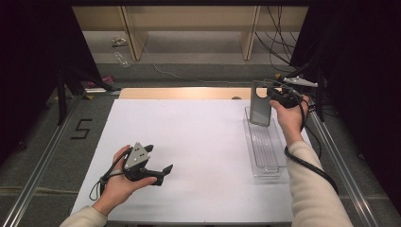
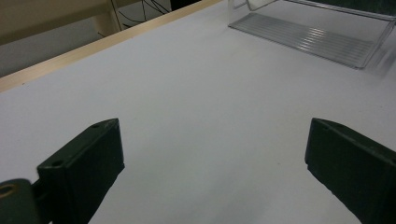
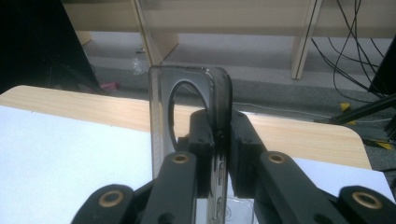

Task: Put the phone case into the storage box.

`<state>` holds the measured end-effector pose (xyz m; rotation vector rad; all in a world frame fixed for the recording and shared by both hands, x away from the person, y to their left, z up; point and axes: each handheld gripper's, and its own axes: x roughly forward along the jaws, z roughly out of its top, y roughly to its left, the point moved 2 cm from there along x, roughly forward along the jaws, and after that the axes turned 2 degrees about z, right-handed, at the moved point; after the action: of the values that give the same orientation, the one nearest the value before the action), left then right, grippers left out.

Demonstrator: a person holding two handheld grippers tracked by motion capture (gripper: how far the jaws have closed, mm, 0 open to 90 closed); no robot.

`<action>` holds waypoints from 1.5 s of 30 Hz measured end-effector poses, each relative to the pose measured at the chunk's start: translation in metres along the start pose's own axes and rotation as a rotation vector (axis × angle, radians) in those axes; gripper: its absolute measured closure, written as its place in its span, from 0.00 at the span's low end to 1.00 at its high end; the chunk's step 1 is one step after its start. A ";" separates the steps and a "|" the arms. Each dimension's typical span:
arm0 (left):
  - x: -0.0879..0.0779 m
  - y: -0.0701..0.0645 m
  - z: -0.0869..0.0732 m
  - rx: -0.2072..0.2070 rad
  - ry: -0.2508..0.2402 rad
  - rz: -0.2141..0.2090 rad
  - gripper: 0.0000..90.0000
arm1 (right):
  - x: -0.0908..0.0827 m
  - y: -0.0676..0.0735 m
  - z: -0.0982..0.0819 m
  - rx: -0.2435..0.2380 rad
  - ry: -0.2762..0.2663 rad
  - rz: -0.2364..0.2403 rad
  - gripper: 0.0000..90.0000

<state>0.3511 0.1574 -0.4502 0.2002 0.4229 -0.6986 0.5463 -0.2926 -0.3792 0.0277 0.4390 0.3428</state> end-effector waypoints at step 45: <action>0.000 0.000 0.000 -0.001 0.000 -0.001 0.05 | 0.013 0.000 -0.007 -0.020 0.026 -0.010 0.91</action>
<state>0.3513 0.1571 -0.4505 0.1985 0.4232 -0.6993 0.5548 -0.2886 -0.3912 0.0019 0.4619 0.3380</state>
